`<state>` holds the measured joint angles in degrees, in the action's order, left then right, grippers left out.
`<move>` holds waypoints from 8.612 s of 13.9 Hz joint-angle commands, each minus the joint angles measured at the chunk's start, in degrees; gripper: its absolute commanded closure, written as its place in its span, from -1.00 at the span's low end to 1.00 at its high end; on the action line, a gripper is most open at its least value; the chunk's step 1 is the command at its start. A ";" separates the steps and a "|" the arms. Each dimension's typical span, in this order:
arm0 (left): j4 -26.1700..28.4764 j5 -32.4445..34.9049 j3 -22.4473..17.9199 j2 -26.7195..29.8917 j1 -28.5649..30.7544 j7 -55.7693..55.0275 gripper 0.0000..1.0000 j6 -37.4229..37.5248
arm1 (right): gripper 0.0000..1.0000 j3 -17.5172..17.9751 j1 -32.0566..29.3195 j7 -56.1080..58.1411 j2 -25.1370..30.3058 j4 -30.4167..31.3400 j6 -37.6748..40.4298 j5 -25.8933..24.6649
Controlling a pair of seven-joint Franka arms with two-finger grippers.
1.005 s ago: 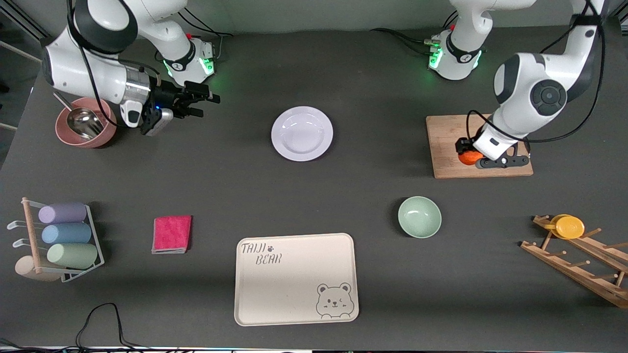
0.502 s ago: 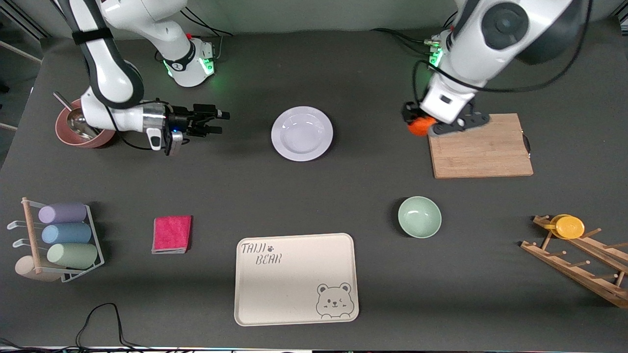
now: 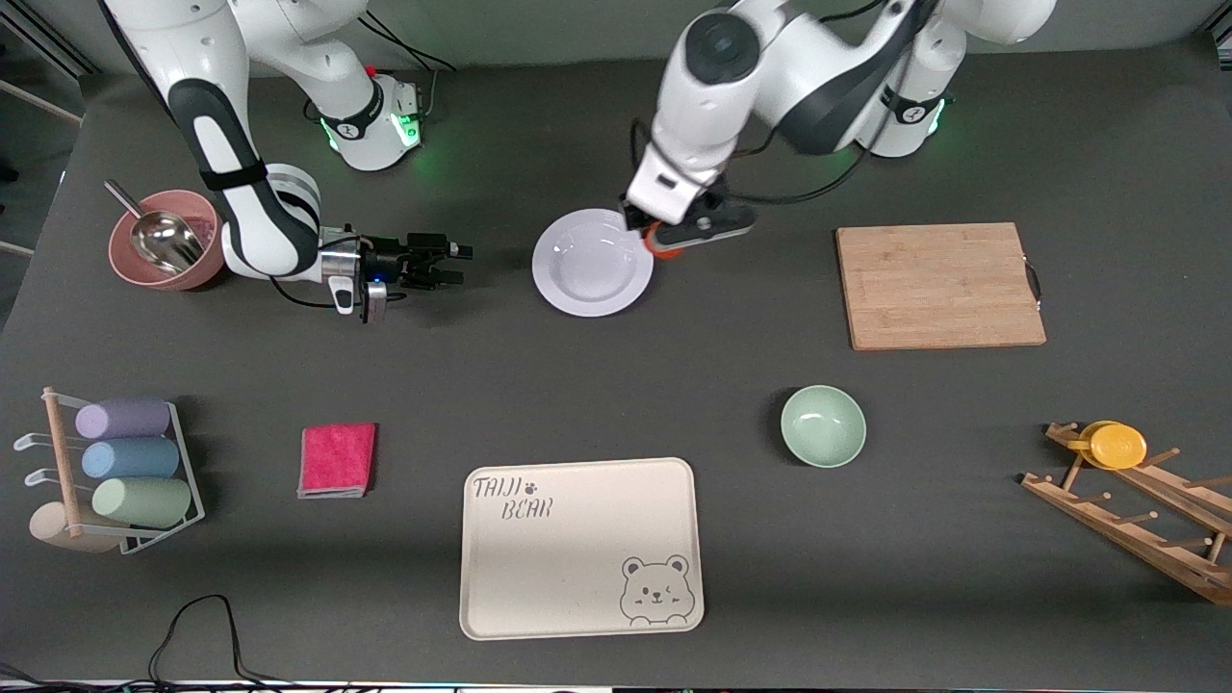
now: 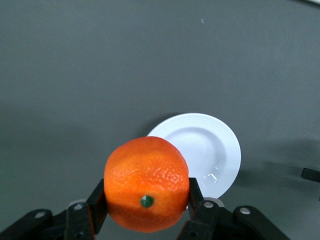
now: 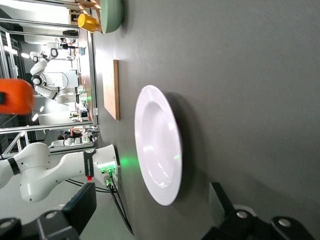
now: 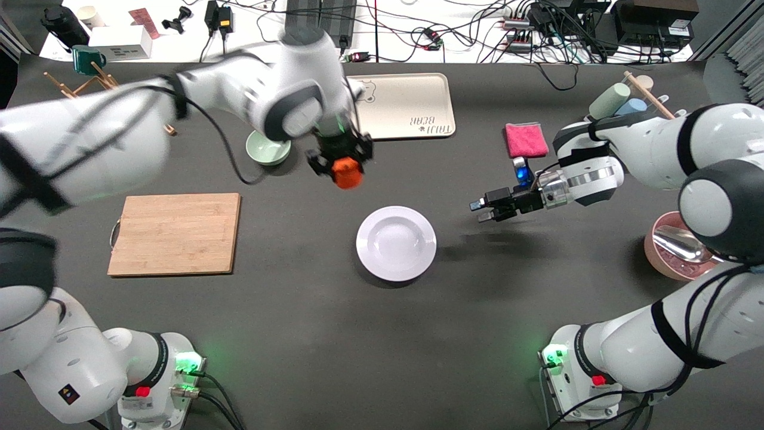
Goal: Place orange and plate with both arms
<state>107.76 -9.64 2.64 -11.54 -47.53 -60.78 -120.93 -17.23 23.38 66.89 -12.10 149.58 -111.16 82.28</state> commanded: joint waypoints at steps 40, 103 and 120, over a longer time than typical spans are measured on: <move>-1.00 10.35 -3.60 21.87 48.31 62.33 -1.00 31.90 | -0.03 7.28 0.79 12.38 -13.74 -3.33 4.20 16.06; 5.44 10.26 -2.81 30.08 48.14 62.62 -1.00 31.37 | 1.00 9.14 -8.09 -21.29 -57.68 -89.99 -0.99 17.91; 5.45 10.26 -2.72 29.73 47.70 63.15 -1.00 29.70 | -1.00 8.26 -10.19 -31.88 -51.91 -87.71 -0.12 1.43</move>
<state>114.22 0.88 -0.04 18.77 0.41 1.79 -90.90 -8.78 14.73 41.74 -67.96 61.18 -112.22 90.69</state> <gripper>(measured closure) 0.000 0.000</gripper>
